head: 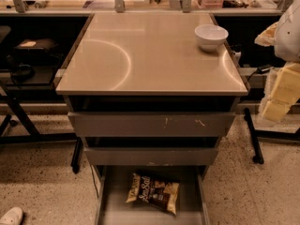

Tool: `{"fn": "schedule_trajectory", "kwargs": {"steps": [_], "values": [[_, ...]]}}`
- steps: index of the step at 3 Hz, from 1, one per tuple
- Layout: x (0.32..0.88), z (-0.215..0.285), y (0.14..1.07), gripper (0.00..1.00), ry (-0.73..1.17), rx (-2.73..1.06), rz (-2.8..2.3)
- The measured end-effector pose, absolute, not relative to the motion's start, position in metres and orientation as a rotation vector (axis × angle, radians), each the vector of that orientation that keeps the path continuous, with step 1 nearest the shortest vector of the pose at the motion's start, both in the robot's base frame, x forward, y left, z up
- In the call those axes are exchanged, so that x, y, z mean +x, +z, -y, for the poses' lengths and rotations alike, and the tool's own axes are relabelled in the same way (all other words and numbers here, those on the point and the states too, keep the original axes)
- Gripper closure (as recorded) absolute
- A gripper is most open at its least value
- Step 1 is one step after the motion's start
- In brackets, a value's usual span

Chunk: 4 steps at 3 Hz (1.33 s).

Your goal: Pick brown chip bag from bottom drawer and place on counter

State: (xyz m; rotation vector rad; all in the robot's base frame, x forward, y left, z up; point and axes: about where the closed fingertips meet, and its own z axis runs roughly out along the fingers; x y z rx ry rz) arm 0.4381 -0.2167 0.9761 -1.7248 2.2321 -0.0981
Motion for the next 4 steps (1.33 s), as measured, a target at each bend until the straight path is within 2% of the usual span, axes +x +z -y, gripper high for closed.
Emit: {"fn": "schedule_trajectory", "kwargs": {"steps": [1,2,4], "values": [[0.436,0.217,0.973,0.0,-0.105,-1.726,-2.224],[0.426,0.218,0.938,0.0,-0.025,-1.744,-2.205],[0.396,0.224,0.81,0.0,0.17,-1.777,-2.145]]}}
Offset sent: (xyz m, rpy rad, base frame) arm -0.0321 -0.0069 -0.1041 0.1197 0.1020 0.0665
